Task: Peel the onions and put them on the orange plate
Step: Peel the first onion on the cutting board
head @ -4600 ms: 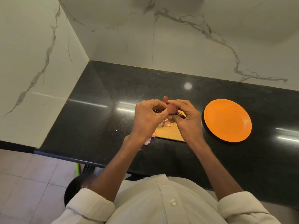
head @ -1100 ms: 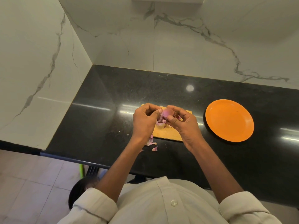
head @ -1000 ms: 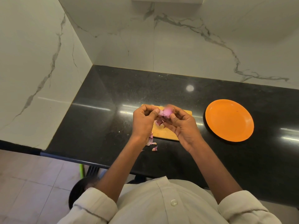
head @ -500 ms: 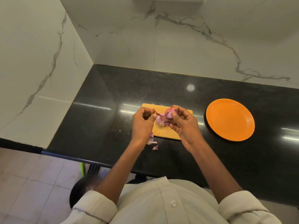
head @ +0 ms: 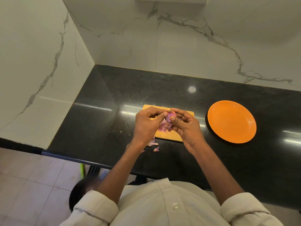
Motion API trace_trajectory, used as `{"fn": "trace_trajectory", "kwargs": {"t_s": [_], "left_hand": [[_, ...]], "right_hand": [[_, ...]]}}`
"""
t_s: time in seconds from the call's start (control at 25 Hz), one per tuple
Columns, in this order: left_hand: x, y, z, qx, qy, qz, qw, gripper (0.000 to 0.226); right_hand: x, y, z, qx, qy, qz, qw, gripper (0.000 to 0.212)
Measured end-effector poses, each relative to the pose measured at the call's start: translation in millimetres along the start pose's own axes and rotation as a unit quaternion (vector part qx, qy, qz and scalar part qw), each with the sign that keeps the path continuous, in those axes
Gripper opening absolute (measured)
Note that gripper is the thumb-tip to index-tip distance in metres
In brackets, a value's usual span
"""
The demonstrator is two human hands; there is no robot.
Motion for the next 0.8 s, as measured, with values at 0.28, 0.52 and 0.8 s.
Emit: {"fn": "trace_trajectory", "kwargs": {"t_s": [0.28, 0.52, 0.8], "left_hand": [[-3, -2, 9, -0.077, -0.086, 0.007, 0.993, 0.005], [0, -4, 7, -0.063, -0.063, 0.008, 0.996, 0.008], [3, -8, 1, -0.011, 0.032, -0.056, 0.998, 0.016]], "right_hand": [[2, -2, -1, 0.004, 0.019, -0.017, 1.0, 0.047], [0, -3, -1, -0.002, -0.002, -0.027, 1.0, 0.045], [8, -9, -1, -0.007, 0.021, -0.026, 0.999, 0.049]]}}
Point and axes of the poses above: each hand's wrist, its own y-axis away from the middle knuckle, its own x-axis out of the back of the hand, z = x × y, the point moved 4 cm from there along -y, towards the middle knuckle, and after that the axes turned 6 degrees about x, right-handed, at the moved point
